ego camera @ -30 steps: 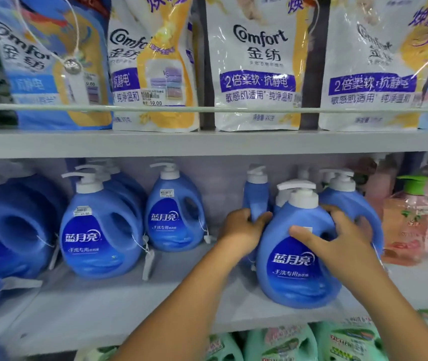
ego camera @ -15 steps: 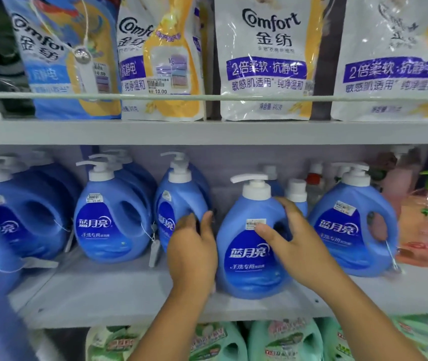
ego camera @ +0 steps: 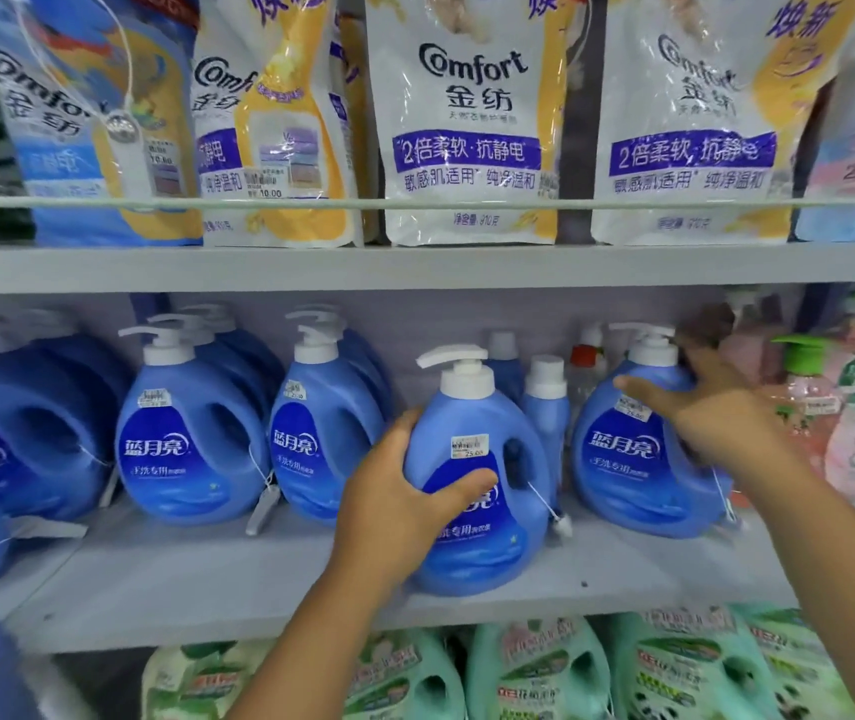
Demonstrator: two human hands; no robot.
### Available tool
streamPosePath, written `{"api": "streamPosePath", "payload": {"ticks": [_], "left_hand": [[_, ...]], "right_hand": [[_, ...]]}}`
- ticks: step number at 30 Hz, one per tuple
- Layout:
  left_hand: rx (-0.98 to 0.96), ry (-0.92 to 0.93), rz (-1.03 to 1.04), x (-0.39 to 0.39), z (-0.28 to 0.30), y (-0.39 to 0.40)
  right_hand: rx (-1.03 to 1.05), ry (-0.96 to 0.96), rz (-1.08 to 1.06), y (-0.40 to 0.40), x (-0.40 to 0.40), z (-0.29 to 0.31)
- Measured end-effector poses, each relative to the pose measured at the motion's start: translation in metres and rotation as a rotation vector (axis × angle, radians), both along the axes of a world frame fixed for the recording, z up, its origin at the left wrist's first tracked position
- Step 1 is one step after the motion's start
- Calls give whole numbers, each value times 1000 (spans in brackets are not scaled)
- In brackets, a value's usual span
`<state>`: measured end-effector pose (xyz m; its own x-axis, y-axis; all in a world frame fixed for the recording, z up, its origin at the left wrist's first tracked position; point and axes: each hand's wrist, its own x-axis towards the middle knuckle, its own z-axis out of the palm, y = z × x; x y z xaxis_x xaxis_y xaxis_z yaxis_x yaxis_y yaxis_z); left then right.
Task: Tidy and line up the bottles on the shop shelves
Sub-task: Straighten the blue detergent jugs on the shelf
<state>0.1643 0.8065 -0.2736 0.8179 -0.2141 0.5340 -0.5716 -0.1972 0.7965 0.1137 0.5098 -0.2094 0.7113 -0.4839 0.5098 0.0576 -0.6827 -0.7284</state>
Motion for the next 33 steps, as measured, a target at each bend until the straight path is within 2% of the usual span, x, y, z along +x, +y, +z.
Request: {"api": "streamPosePath", "payload": {"ticks": [3, 5, 10, 14, 18, 22, 28, 33], "left_hand": [[-48, 41, 8, -18, -7, 19], [-65, 35, 74, -28, -14, 48], [-83, 22, 287, -34, -7, 140], [-28, 47, 357, -13, 4, 197], [-4, 70, 356, 14, 5, 230], [-95, 44, 328, 35, -2, 240], [-238, 62, 359, 59, -22, 234], [-247, 86, 396, 68, -25, 234]], "right_hand": [[1, 32, -2, -16, 1, -1], [-39, 55, -31, -23, -9, -4], [-119, 74, 51, -46, -7, -30], [38, 98, 209, 44, -17, -22], [8, 65, 322, 136, -14, -7], [30, 34, 448, 199, 5, -5], [-13, 6, 486, 261, 18, -16], [-87, -79, 426, 283, 39, -25]]}}
